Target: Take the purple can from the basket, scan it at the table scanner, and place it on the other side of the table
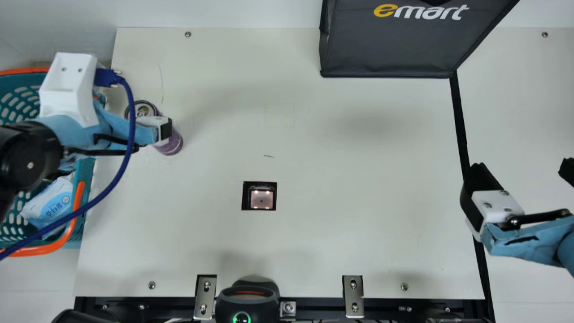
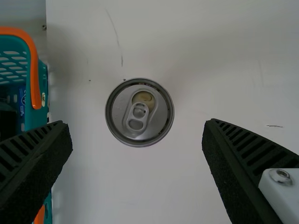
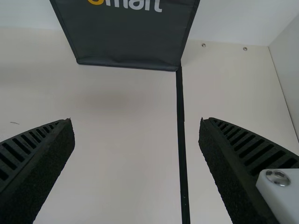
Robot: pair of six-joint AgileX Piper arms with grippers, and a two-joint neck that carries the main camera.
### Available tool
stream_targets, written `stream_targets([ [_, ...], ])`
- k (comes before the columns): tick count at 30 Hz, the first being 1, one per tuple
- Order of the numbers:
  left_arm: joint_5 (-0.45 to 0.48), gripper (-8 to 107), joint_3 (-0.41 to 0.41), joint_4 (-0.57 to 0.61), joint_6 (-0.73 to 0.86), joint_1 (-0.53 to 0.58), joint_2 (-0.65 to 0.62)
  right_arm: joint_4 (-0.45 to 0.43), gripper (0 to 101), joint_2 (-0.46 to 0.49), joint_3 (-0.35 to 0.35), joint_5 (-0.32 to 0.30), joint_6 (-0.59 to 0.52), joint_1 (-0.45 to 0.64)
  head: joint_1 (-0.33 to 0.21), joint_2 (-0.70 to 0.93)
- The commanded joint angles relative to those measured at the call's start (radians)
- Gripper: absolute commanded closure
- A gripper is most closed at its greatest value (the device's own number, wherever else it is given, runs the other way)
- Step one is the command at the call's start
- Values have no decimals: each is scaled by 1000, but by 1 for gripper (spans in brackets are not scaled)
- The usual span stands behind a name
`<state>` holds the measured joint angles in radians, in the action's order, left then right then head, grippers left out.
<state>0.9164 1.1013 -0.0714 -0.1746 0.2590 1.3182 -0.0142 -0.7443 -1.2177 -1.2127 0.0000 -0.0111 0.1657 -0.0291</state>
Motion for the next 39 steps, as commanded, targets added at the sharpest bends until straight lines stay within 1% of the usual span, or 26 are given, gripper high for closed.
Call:
stream_targets([
  [1, -4, 9, 2, -3, -6, 1, 21, 0, 6, 0, 0, 0, 0, 0, -27, 2],
  [11, -42, 9, 26, -20, -37, -6, 111, 0, 6, 0, 0, 0, 0, 0, -27, 2],
  [20, -61, 9, 31, -27, -66, -4, 160, 0, 6, 0, 0, 0, 0, 0, -27, 2],
  [29, -76, 69, 23, -50, -105, 10, 169, 0, 6, 0, 0, 0, 0, 0, -27, 2],
  [34, -56, 102, 25, -60, -133, 31, 145, 0, 6, 0, 0, 0, 0, 0, -27, 2],
  [35, -48, 107, 27, -61, -138, 38, 137, 0, 6, 0, 0, 0, 0, 0, -27, 2],
  [39, -4, 107, 37, -60, -158, 71, 100, 0, 6, 0, 0, 0, 0, 0, -27, 2],
])
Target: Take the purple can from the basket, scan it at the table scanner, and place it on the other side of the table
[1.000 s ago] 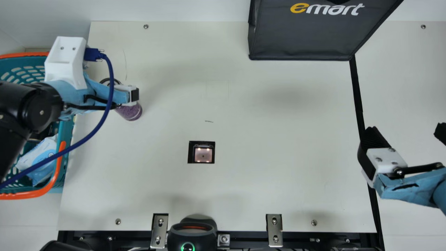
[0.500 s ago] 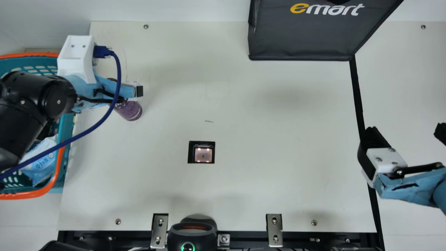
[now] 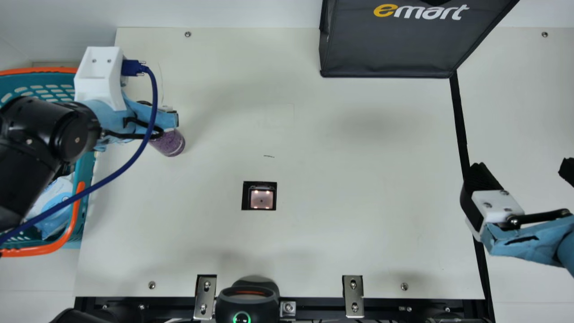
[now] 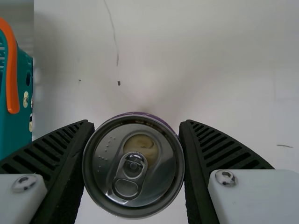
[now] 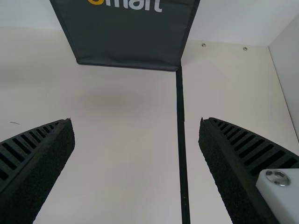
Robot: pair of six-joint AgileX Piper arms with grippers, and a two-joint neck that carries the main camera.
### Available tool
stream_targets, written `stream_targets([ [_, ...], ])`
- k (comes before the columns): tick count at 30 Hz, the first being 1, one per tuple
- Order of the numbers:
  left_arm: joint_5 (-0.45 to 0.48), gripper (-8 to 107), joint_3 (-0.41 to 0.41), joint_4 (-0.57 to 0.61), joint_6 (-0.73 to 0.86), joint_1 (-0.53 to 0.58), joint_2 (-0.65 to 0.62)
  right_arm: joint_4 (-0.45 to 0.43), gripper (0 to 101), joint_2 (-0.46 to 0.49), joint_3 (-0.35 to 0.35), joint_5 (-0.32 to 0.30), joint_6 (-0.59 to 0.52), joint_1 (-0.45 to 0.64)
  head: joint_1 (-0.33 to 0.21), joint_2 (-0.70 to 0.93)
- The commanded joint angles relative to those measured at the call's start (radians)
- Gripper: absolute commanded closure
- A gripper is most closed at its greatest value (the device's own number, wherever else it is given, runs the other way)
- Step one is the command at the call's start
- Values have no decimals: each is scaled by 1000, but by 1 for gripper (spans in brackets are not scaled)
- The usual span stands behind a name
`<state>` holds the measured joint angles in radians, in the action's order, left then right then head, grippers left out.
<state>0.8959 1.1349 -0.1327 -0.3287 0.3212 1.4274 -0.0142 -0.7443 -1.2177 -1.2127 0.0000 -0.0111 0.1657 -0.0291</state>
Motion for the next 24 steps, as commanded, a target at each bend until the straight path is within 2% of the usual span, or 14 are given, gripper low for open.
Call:
stream_targets([
  [1, 28, 107, 7, 2, -8, 18, -19, 0, 6, 0, 0, 0, 0, 0, -27, 2],
  [14, 167, 107, 21, 3, -69, 146, -131, 0, 6, 0, 0, 0, 0, 0, -27, 2],
  [24, 232, 107, 22, -28, -195, 307, -170, 0, 6, 0, 0, 0, 0, 0, -27, 2],
])
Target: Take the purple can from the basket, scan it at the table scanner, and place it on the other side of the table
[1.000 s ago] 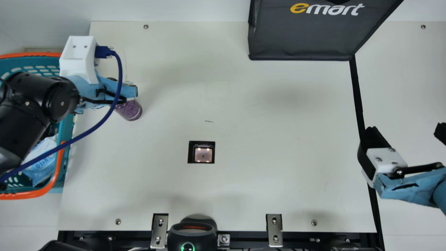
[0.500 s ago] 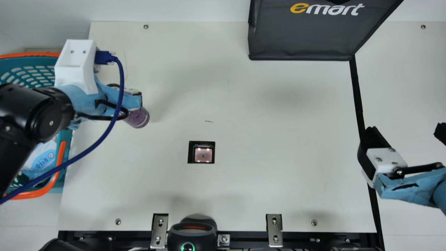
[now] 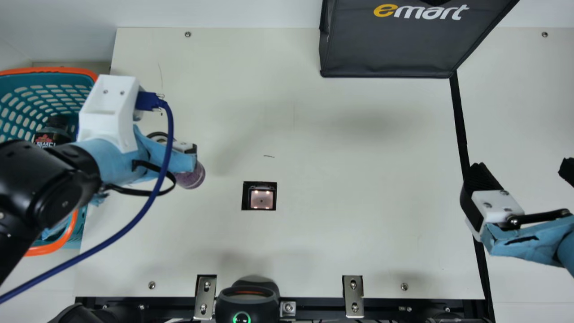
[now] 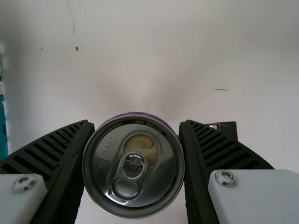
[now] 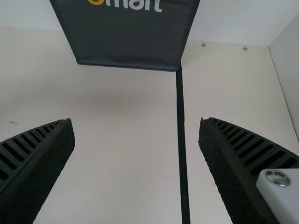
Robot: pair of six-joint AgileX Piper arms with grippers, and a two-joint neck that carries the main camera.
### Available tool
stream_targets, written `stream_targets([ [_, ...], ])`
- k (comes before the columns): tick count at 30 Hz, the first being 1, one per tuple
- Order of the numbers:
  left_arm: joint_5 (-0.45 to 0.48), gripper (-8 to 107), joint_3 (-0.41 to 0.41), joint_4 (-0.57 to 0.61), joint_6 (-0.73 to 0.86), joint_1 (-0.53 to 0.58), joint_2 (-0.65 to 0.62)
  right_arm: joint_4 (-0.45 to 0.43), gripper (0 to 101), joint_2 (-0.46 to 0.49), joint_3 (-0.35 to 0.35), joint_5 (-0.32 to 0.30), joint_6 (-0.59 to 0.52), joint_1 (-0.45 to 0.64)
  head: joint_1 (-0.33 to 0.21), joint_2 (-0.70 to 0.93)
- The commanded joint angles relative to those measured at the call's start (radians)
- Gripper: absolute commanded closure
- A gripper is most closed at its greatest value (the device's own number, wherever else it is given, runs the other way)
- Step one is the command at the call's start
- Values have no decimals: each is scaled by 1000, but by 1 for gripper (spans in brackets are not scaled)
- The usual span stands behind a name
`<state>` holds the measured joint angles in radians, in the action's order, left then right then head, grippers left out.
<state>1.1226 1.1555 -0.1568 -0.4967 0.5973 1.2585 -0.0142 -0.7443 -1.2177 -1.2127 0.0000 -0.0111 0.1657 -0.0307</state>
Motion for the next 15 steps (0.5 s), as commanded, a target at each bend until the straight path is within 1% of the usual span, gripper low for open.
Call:
stream_targets([
  [1, 9, 107, 2, -9, -45, 50, -1, 0, 6, 0, 0, 0, 0, 0, -27, 3],
  [8, 33, 107, 18, -51, -191, 185, 20, 0, 6, 0, 0, 0, 0, 0, -27, 3],
  [15, 55, 107, 47, -102, -341, 326, 68, 0, 6, 0, 0, 0, 0, 0, -27, 3],
])
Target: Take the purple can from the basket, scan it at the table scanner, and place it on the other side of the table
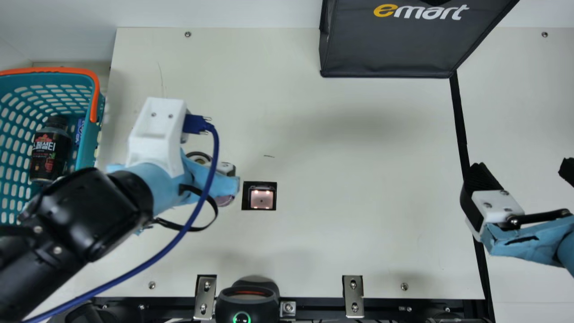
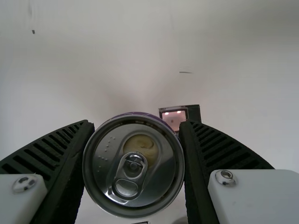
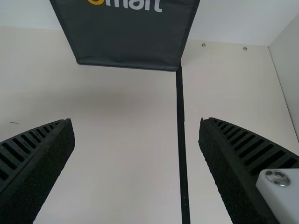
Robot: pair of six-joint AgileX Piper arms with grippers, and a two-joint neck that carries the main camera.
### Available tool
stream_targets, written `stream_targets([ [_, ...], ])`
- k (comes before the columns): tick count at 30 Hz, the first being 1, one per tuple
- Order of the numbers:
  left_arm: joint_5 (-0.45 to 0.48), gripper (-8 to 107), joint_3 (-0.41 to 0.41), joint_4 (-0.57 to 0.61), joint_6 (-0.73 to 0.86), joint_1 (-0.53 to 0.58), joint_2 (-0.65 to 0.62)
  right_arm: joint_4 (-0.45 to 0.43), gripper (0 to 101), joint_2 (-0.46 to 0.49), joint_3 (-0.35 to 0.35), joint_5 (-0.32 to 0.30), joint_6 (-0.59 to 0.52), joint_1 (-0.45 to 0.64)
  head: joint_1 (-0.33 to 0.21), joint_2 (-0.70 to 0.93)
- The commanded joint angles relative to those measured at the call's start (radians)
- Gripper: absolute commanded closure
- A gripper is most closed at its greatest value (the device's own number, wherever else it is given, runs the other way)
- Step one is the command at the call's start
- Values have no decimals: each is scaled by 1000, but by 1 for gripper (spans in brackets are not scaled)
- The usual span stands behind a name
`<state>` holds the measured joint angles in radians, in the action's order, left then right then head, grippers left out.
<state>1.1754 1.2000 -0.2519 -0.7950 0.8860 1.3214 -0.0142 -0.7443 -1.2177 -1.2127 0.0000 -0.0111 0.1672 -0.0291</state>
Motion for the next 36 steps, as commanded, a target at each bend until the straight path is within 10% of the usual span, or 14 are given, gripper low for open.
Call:
stream_targets([
  [1, 6, 107, 7, -13, -62, 56, 13, 0, 6, 0, 0, 0, 0, 0, -29, 2],
  [36, 45, 107, -47, -225, -500, 462, 87, 0, 6, 0, 0, 0, 0, 0, -29, 2],
])
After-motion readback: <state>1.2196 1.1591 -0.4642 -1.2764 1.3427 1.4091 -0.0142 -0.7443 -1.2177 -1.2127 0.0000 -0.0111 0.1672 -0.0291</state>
